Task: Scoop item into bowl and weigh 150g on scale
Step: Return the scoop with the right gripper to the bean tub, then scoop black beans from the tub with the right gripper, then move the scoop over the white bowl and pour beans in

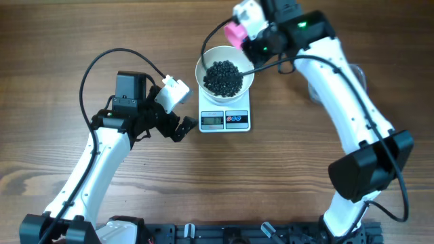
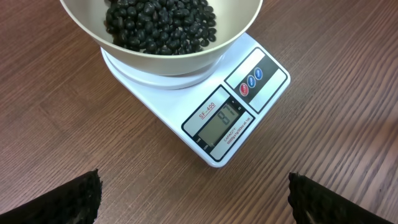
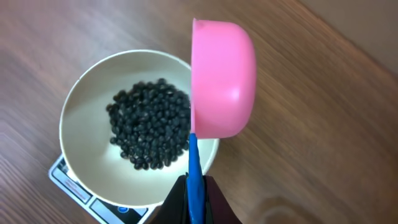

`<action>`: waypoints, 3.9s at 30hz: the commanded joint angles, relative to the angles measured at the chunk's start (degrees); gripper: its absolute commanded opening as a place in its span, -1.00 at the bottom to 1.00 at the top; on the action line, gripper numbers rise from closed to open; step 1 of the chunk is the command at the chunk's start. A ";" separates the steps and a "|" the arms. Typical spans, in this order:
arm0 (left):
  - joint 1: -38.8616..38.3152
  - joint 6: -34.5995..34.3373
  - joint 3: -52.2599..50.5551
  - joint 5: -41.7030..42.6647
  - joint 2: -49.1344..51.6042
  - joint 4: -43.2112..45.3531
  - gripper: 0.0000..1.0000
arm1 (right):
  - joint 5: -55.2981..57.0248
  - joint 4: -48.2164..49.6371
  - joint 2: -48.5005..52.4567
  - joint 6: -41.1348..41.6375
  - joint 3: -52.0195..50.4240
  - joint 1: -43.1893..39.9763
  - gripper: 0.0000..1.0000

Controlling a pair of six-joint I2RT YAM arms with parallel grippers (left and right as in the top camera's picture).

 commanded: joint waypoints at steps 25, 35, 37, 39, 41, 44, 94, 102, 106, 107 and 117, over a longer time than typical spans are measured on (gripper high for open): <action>0.20 0.28 -0.37 0.68 -0.04 0.13 1.00 | -4.96 -16.83 -9.05 6.38 -7.98 -37.70 -0.91; 0.20 0.26 -0.37 0.66 -0.04 0.13 1.00 | -2.23 -12.09 -5.11 6.58 -15.15 -37.68 -0.92; 0.20 0.28 -0.37 0.68 -0.04 0.13 1.00 | -2.23 -12.00 -3.54 6.56 -15.15 -37.68 -0.91; 0.20 0.28 -0.37 0.68 -0.04 0.15 1.00 | -2.25 -11.74 -2.32 6.54 -15.15 -37.55 -0.91; 0.20 0.26 -0.37 0.68 -0.04 0.13 1.00 | -2.49 -11.43 -0.87 6.49 -15.15 -36.92 -0.91; 0.20 0.26 -0.37 0.68 -0.04 0.13 1.00 | -2.71 -11.06 1.44 6.51 -15.15 -34.73 -0.91; 0.20 0.26 -0.37 0.68 -0.04 0.13 1.00 | -45.72 -18.40 4.81 -8.59 -15.13 -53.68 -0.92; 0.20 0.26 -0.37 0.68 -0.04 0.13 1.00 | -52.28 -17.99 4.81 -7.91 -14.93 -45.90 -0.91; 0.20 0.28 -0.37 0.68 -0.04 0.13 1.00 | -52.24 -14.32 4.79 -2.21 -13.66 -38.62 -0.91; 0.20 0.26 -0.37 0.66 -0.04 0.13 1.00 | -52.24 -13.62 4.79 -1.11 -12.90 -36.87 -0.91; 0.20 0.28 -0.37 0.66 -0.04 0.13 1.00 | -45.18 -10.38 4.79 7.65 -5.29 -22.27 -0.91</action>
